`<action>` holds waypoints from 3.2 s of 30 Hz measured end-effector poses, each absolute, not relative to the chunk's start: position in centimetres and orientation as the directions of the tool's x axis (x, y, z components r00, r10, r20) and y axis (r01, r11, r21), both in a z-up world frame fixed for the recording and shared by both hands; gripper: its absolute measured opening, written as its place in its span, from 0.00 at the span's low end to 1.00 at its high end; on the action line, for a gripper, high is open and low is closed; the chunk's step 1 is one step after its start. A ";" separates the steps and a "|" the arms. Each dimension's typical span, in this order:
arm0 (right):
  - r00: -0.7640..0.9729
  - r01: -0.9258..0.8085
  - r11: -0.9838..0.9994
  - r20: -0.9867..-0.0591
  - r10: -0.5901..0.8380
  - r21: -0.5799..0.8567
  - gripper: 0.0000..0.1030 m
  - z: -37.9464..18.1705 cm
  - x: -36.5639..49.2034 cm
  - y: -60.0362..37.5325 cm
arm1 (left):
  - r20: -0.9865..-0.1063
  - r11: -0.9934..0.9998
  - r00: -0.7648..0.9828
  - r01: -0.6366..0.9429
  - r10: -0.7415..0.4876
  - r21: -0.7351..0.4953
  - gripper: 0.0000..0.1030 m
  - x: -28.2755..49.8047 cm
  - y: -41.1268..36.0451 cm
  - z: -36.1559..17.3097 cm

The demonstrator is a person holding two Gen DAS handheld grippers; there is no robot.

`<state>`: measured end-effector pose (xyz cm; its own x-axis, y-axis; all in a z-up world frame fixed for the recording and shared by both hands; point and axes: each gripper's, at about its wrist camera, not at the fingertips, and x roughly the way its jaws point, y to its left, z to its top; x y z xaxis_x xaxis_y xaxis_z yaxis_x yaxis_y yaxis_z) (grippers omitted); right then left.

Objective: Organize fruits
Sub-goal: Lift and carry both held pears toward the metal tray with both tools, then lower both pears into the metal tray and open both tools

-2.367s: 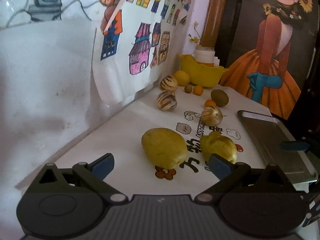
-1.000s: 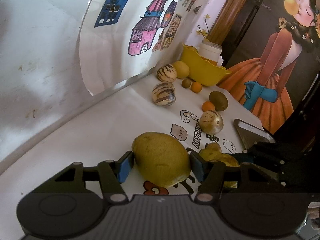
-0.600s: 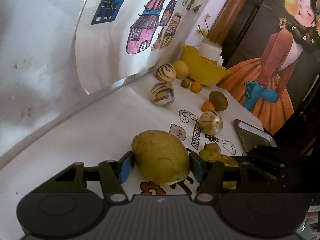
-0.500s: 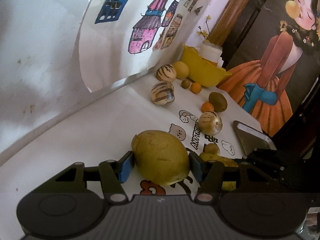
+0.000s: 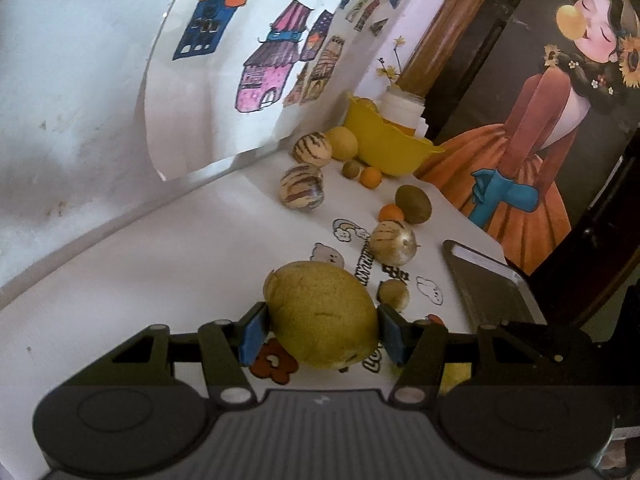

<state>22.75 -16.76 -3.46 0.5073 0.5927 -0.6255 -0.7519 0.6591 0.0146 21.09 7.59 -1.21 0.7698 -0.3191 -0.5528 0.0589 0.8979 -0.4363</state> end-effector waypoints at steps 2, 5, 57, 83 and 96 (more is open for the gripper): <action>0.511 -0.746 0.665 -0.621 0.594 0.022 0.55 -3.4 22.5 -17.2 | -0.553 0.899 0.770 0.061 -0.319 -0.434 0.61 20.9 7.2 -1.0; 0.519 -0.734 0.678 -0.610 0.599 0.042 0.55 -3.3 22.2 -18.1 | -0.552 0.899 0.770 0.066 -0.321 -0.432 0.61 20.4 6.8 -0.8; 0.802 -0.304 0.952 -0.548 0.238 -0.031 0.55 0.4 30.9 -39.0 | -0.507 0.802 0.630 0.374 -0.588 -0.465 0.60 32.8 -12.5 -0.3; 0.790 -0.233 0.972 -0.589 0.167 -0.038 0.55 -3.2 36.0 -40.2 | -0.560 0.819 0.597 0.399 -0.574 -0.413 0.60 35.3 -15.4 -3.0; 0.757 -0.199 0.978 -0.625 0.191 0.058 0.57 -3.4 35.0 -41.0 | -0.565 0.820 0.594 0.411 -0.573 -0.399 0.62 34.7 -15.4 -3.2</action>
<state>35.01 -40.97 -3.43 0.7571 0.1909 -0.6248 -0.1990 0.9783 0.0578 34.67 -15.43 -3.18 0.5941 -0.5725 -0.5650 0.4111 0.8199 -0.3985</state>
